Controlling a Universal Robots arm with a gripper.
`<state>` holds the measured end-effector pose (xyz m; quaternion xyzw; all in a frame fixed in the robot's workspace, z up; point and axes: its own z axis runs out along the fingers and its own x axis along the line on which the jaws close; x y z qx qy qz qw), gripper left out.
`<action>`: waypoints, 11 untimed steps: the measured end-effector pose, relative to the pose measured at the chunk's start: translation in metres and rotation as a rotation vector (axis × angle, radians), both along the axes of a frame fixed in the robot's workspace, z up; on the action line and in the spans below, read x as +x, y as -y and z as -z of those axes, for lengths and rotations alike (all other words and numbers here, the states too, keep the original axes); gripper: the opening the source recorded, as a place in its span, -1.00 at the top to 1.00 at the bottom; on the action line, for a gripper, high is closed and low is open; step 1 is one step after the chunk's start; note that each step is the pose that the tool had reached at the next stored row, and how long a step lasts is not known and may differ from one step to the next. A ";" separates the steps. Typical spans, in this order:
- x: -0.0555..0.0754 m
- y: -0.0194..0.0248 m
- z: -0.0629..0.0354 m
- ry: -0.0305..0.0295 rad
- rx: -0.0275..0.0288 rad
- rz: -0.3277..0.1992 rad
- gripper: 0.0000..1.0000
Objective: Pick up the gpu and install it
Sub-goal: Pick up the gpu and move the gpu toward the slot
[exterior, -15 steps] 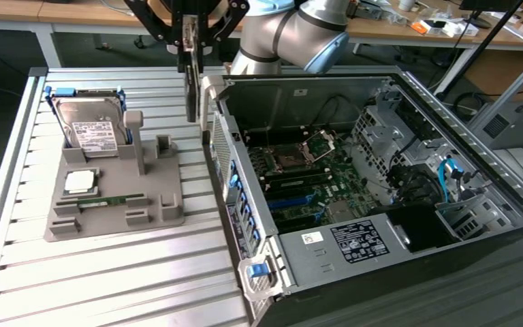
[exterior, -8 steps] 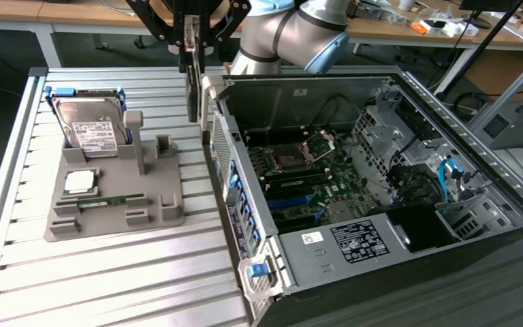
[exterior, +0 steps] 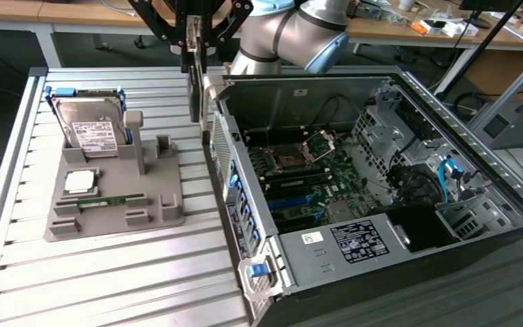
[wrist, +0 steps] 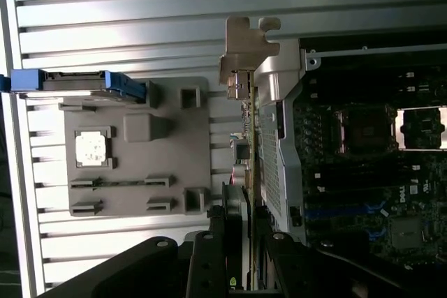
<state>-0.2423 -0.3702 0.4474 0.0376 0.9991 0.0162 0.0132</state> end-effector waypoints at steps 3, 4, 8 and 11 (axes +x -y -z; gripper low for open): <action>0.001 0.0000 0.0000 0.0000 -0.0013 0.000 0.47; 0.001 0.0000 0.0001 0.0000 -0.0017 0.000 0.47; 0.003 0.0000 0.0001 0.0000 -0.0028 0.000 0.47; 0.004 0.0000 0.0001 0.0000 -0.0036 0.000 0.47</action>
